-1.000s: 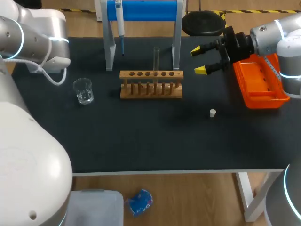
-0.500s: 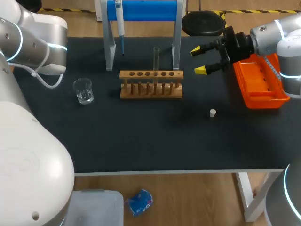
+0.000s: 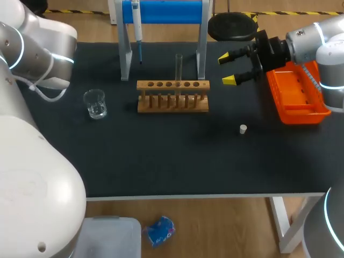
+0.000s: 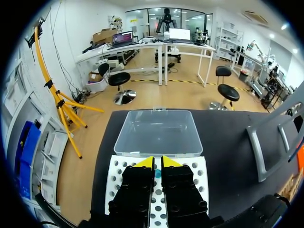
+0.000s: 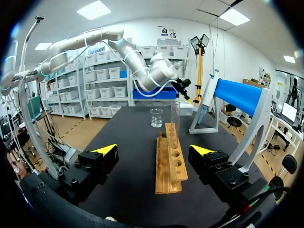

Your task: Invert the test tube, pick up the pipette, mount the tip to pipette, aspirate from beaker and dispense into the tube, eject the tip, return the pipette, and cap with the stopper.

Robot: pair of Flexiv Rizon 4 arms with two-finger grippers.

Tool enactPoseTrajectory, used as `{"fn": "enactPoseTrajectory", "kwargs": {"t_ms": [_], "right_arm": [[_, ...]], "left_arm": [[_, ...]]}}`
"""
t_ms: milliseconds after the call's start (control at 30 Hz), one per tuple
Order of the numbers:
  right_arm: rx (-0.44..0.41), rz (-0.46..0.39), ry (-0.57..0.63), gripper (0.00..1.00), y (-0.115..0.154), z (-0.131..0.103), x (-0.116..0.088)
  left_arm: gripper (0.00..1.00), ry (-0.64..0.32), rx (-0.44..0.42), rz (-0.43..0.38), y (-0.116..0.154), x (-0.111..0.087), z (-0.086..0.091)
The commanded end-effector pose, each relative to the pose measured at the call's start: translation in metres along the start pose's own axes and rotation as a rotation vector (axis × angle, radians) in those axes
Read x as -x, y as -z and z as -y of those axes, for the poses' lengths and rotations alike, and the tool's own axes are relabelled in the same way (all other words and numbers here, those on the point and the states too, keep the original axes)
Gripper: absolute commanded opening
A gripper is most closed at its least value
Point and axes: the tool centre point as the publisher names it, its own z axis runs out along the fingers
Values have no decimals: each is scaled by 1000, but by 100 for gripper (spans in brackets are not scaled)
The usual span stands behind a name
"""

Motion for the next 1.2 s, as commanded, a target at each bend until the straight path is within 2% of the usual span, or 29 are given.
{"fn": "enactPoseTrajectory", "kwargs": {"t_ms": [33,200,233,267,367,433,767,833,900,1000,1100,1133,1167,1200], "right_arm": [[0,-1,1,100,0,1,0],[0,-1,1,100,0,1,0],[0,-1,1,100,0,1,0],[0,-1,1,100,0,1,0],[0,-1,1,100,0,1,0],[0,-1,1,100,0,1,0],[0,-1,1,100,0,1,0],[0,-1,1,100,0,1,0],[0,-1,1,100,0,1,0],[0,-1,1,100,0,1,0],[0,-1,1,100,0,1,0],[0,-1,1,100,0,1,0],[0,-1,1,100,0,1,0],[0,-1,1,100,0,1,0]], "left_arm": [[0,0,13,2,0,0,1],[1,-7,15,-1,0,0,0],[33,-8,15,-1,0,0,0],[49,-7,17,0,1,0,0],[45,-5,17,1,1,0,0],[39,-5,17,1,1,0,0],[38,-4,19,-1,2,-2,0],[34,-3,20,1,2,-2,-1],[34,-2,22,1,2,-2,-1],[44,-2,26,4,2,-1,-2],[31,0,29,5,2,0,-3],[16,1,30,5,2,0,-3],[9,1,31,5,2,0,-3],[9,1,32,5,2,0,-3]]}}
